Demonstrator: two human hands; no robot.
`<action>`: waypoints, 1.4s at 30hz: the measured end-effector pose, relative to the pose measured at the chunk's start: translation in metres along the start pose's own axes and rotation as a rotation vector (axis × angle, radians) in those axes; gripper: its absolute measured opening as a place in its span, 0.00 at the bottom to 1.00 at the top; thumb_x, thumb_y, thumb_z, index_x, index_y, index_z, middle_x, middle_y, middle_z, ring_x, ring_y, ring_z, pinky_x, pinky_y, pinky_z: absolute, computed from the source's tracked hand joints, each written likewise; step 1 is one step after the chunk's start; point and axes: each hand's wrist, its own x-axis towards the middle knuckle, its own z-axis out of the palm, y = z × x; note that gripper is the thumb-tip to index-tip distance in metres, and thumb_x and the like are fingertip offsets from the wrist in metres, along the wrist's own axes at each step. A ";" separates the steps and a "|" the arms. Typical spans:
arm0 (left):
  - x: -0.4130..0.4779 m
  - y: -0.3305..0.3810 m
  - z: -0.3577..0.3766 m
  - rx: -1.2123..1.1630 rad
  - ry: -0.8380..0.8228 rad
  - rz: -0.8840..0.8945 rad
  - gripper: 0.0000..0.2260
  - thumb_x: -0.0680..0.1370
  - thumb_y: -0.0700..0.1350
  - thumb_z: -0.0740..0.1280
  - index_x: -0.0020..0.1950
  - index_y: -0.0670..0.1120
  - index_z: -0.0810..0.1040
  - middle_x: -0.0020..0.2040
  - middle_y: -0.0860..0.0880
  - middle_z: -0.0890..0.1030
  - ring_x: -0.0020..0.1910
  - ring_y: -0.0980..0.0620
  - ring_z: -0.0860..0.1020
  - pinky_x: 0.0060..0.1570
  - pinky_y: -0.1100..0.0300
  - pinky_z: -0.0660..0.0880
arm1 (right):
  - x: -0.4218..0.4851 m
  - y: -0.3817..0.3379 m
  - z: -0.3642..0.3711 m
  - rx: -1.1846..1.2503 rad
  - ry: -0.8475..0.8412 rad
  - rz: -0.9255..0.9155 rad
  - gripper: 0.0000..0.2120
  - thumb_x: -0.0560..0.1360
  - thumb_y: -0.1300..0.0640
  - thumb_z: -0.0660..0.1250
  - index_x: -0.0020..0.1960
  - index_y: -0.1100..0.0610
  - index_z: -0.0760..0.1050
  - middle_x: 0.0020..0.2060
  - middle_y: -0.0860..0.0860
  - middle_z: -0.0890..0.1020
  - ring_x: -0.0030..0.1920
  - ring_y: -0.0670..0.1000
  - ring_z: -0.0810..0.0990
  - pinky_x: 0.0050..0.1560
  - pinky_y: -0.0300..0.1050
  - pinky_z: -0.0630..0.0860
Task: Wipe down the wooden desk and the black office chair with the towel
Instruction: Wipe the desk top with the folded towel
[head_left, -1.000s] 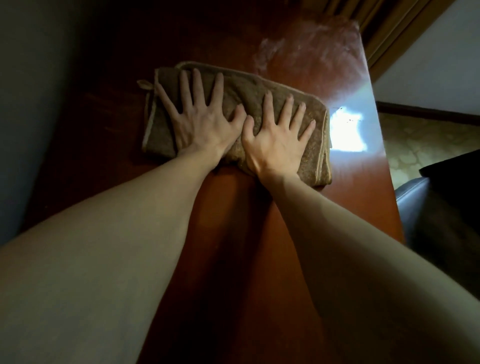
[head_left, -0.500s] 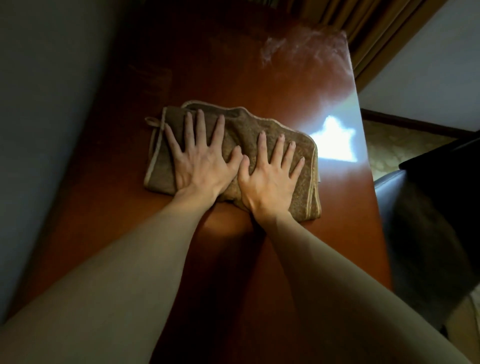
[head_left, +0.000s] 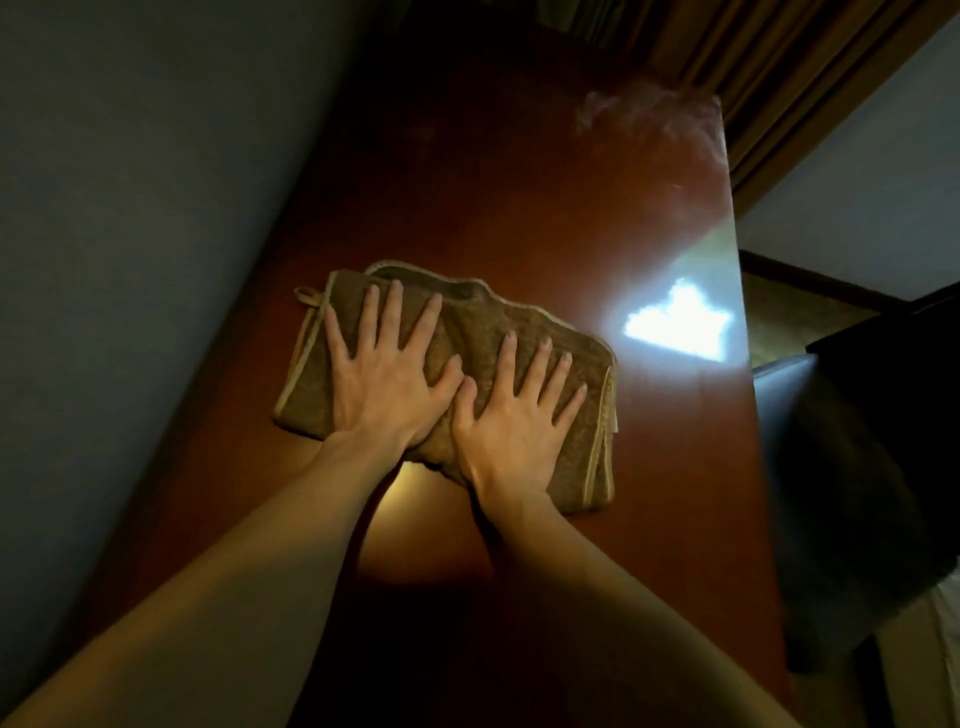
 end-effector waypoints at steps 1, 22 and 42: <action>-0.006 -0.007 -0.002 0.001 -0.002 -0.006 0.34 0.79 0.69 0.42 0.83 0.60 0.46 0.85 0.45 0.49 0.83 0.44 0.46 0.77 0.32 0.40 | -0.006 -0.003 0.001 -0.003 -0.006 -0.006 0.35 0.80 0.35 0.42 0.83 0.46 0.42 0.83 0.57 0.44 0.81 0.60 0.36 0.78 0.67 0.36; -0.037 -0.084 -0.014 0.020 -0.009 -0.165 0.33 0.79 0.68 0.44 0.83 0.60 0.45 0.85 0.46 0.47 0.83 0.43 0.44 0.77 0.31 0.43 | -0.034 -0.076 0.019 0.016 -0.026 -0.076 0.38 0.78 0.35 0.45 0.84 0.49 0.43 0.82 0.61 0.45 0.81 0.65 0.37 0.76 0.72 0.39; 0.113 -0.086 0.000 0.018 0.029 -0.080 0.33 0.79 0.66 0.44 0.84 0.59 0.48 0.84 0.44 0.49 0.83 0.42 0.45 0.77 0.33 0.46 | 0.099 -0.106 0.032 0.047 0.104 -0.034 0.35 0.79 0.36 0.47 0.83 0.48 0.50 0.82 0.60 0.50 0.81 0.64 0.42 0.76 0.70 0.37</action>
